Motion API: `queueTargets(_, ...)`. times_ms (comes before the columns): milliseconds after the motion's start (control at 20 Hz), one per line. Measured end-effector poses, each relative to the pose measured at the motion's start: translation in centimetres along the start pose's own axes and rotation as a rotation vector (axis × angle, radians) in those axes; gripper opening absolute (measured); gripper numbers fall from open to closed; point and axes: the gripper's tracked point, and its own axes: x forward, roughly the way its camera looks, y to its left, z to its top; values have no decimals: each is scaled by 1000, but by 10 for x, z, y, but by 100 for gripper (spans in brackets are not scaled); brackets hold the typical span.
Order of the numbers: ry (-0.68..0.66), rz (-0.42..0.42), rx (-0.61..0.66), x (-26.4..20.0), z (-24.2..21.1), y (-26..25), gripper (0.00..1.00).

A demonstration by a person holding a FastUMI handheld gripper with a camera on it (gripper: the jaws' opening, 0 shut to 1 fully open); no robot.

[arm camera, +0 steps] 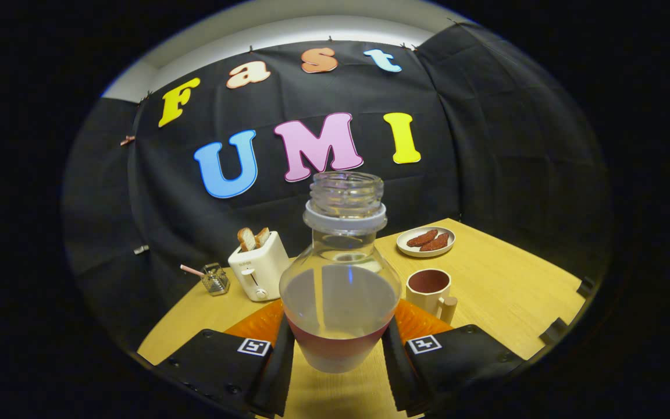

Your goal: Take the bottle from table, then pour the juice into the cup, finally place the bottle on the coaster

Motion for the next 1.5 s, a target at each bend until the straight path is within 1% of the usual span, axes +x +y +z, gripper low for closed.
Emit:
queueTargets(100,16,2,-88,17,-5,9,70)
queueTargets(200,23,22,-133,36,-4,25,70)
queueTargets(350,11,44,-145,64,1,49,70)
queueTargets(550,2,35,-167,104,8,64,70)
queueTargets(850,-31,-39,-247,168,19,43,70)
queueTargets(950,-17,-59,-255,189,10,33,70)
queueTargets(1050,24,-73,-247,209,-9,27,70)
queueTargets(1150,41,-83,-268,223,-22,23,72)
queueTargets(1250,59,-80,-270,236,-33,25,72)
queueTargets(1400,100,-81,-239,250,-54,28,72)
queueTargets(1500,112,-103,-252,254,-60,21,72)
